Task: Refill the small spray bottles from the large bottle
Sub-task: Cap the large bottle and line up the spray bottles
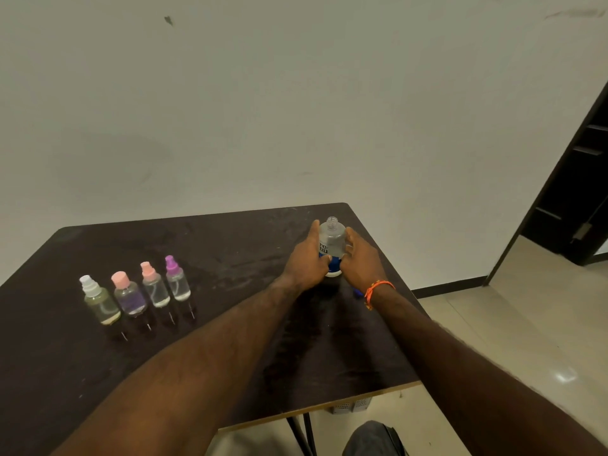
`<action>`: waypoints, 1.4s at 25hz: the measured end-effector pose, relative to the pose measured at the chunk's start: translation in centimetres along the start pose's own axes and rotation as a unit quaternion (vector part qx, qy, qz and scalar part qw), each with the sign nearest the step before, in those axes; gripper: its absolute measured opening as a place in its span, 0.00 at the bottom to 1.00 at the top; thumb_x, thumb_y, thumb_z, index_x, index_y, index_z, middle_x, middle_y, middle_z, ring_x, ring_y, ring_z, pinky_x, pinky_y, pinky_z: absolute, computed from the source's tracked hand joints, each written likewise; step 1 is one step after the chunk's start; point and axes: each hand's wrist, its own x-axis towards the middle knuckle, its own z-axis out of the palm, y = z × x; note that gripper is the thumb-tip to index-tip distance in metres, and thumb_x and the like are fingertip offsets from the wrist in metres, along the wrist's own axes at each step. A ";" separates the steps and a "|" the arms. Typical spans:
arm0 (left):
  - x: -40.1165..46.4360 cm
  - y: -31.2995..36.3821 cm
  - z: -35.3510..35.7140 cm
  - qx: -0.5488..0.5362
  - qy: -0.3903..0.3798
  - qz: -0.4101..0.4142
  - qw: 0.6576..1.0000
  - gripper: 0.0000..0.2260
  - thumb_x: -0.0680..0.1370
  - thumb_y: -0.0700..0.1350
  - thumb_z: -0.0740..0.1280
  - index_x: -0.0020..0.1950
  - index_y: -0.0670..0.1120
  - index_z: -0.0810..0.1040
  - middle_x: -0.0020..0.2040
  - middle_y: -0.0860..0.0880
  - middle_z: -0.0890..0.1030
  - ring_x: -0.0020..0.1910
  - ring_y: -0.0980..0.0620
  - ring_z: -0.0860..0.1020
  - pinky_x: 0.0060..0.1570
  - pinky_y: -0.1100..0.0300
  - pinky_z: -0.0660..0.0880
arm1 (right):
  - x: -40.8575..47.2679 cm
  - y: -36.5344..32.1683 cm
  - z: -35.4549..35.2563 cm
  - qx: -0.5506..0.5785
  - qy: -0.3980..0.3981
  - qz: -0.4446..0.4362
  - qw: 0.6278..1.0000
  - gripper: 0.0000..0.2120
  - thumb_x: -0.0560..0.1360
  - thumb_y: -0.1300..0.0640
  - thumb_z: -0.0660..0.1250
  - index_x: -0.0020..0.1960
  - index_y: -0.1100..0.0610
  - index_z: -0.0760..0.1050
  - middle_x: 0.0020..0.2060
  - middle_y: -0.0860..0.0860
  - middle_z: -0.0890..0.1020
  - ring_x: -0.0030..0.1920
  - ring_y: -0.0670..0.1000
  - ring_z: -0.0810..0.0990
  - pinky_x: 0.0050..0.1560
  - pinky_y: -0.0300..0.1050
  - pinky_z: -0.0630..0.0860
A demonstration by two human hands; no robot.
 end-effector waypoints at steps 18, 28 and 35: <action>-16.8 -5.6 -10.8 0.044 0.172 0.003 0.984 0.29 0.67 0.60 0.83 0.61 0.50 0.77 0.49 0.57 0.82 0.44 0.62 0.81 0.44 0.63 0.81 | -11.3 -6.9 8.7 -0.002 -0.013 -0.095 0.995 0.15 0.75 0.64 0.64 0.58 0.52 0.82 0.50 0.48 0.86 0.50 0.46 0.84 0.53 0.46 0.82; -17.1 -7.0 -8.8 -0.040 0.179 -0.015 0.983 0.34 0.70 0.58 0.82 0.70 0.49 0.71 0.62 0.52 0.81 0.57 0.54 0.81 0.51 0.69 0.76 | -11.6 -5.4 9.3 0.020 -0.038 -0.101 0.994 0.21 0.78 0.64 0.64 0.71 0.54 0.73 0.63 0.50 0.82 0.62 0.48 0.80 0.60 0.42 0.79; -16.6 -7.7 -7.9 -0.059 0.166 -0.016 0.984 0.40 0.65 0.66 0.81 0.71 0.56 0.69 0.59 0.60 0.79 0.56 0.58 0.80 0.56 0.63 0.79 | -8.0 -0.3 4.6 -0.178 0.025 -0.064 0.982 0.14 0.76 0.61 0.64 0.60 0.57 0.81 0.53 0.54 0.85 0.55 0.56 0.83 0.57 0.46 0.76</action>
